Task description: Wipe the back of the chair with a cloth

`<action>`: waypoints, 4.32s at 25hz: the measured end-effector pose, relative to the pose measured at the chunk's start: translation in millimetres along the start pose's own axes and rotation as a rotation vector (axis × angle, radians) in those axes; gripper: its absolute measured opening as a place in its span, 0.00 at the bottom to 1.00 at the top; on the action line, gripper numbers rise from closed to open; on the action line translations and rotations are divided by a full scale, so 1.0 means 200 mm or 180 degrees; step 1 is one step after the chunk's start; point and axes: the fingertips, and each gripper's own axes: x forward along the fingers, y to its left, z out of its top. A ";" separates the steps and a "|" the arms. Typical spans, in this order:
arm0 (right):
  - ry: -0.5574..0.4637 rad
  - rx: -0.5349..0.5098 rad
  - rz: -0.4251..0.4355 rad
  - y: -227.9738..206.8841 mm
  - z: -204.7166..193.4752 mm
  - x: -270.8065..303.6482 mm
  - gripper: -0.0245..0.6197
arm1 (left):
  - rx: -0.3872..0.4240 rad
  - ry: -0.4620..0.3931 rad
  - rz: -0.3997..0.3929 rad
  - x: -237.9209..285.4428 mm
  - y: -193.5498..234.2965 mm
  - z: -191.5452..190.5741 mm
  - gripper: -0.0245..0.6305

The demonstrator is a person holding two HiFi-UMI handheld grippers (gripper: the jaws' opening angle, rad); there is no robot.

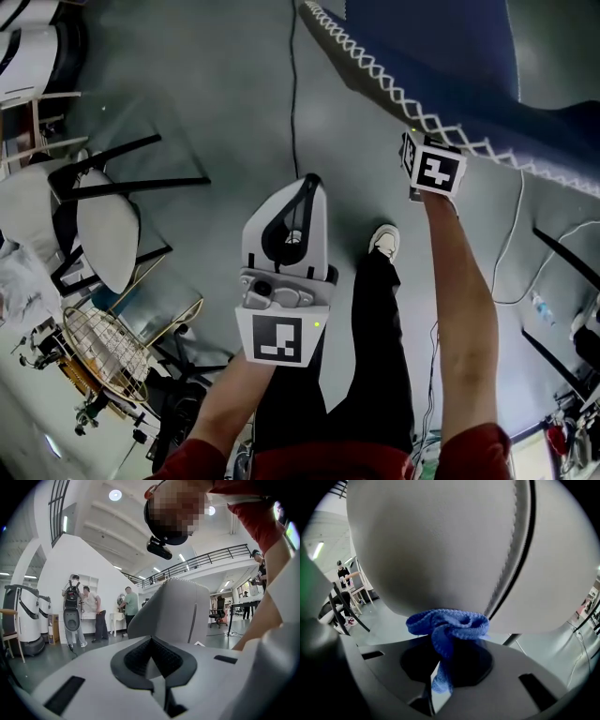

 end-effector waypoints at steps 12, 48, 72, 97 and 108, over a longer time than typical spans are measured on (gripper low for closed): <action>-0.0401 0.0150 0.0279 0.25 0.30 -0.81 0.13 | 0.0051 0.0058 0.0044 -0.11 0.04 0.36 0.06; -0.0665 0.0190 0.0498 0.52 0.70 -1.02 0.13 | 0.0069 0.0026 0.0204 -0.24 0.22 0.44 0.06; -0.0229 -0.0123 0.0497 0.51 0.13 0.00 0.13 | -0.0061 0.0146 0.0267 -0.18 0.20 -0.23 0.06; -0.0345 0.0187 0.0621 0.60 0.35 -1.12 0.13 | -0.0119 0.0461 0.0063 -0.39 0.16 0.42 0.06; -0.0576 0.0002 0.0696 0.56 0.62 -1.92 0.13 | -0.0486 0.0448 0.0169 -0.52 0.13 0.97 0.06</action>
